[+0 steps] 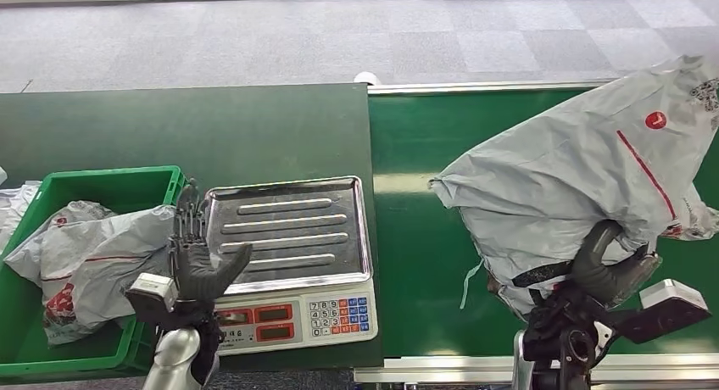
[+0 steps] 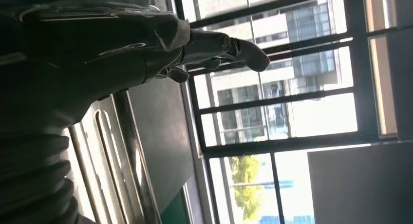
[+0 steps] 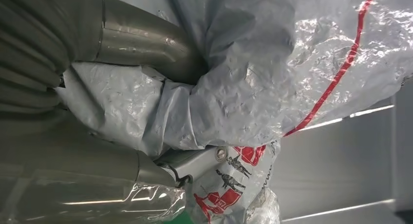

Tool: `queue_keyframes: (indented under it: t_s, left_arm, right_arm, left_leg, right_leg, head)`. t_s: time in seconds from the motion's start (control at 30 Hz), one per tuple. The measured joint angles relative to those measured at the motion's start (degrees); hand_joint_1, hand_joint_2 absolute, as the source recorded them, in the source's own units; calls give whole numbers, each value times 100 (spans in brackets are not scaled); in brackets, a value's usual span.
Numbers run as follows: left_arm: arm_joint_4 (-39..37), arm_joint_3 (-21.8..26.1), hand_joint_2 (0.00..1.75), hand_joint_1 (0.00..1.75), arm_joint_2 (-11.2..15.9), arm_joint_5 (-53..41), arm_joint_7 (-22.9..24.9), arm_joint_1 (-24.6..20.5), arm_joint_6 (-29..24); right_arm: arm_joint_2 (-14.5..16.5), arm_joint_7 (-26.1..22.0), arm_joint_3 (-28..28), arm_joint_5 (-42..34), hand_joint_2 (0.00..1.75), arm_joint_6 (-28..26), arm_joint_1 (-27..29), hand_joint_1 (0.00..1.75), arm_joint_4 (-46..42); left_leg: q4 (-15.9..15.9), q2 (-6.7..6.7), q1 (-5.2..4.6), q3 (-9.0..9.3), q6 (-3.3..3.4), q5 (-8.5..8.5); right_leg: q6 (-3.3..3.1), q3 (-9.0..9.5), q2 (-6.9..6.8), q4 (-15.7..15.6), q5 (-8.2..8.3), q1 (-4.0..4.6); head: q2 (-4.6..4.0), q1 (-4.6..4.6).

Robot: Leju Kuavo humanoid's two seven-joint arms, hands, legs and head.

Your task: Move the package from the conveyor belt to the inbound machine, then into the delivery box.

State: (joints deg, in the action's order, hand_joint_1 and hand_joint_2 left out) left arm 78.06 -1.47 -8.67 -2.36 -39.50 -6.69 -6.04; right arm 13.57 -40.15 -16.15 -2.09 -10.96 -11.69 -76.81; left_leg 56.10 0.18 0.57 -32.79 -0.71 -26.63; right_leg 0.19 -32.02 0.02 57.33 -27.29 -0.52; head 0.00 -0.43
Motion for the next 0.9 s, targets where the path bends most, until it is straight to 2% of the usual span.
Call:
queue_keyframes:
  t_s: [0.17,0.3,0.4,0.67,0.9]
  left_arm:
    - [728,-101,175,0,-7,54,-28,121,-667]
    - [1289,-248,175,0,8,90,-28,150,-1146]
    - [1534,-325,175,0,29,97,-28,170,-1273]
    - [1760,-575,175,0,139,226,-28,45,-1479]
    - [1712,-631,175,0,155,272,-28,-107,-1395]
  right_arm:
    - [-168,-1,687,578,175,-510,-97,175,-462]
    - [-477,-1,1495,900,175,-514,-334,167,-481]
    - [-620,1,1869,1098,175,-469,-495,173,-391]
    - [-962,28,2910,2231,175,248,-1738,175,1400]
    - [-990,277,3825,3015,175,605,-2718,175,2923]
  left_leg:
    - [-1,0,0,-1,0,0]
    - [0,0,0,4,1,1]
    - [-1,-6,0,1,1,2]
    - [0,6,0,7,4,7]
    - [1,5,0,3,3,7]
  right_leg:
    - [0,0,0,0,0,0]
    - [0,3,-2,0,0,0]
    - [0,6,-6,0,0,0]
    - [0,6,1,1,5,0]
    - [1,4,1,2,5,1]
  head:
    - [0,-1]
    - [0,1]
    - [0,0]
    - [0,0]
    - [0,0]
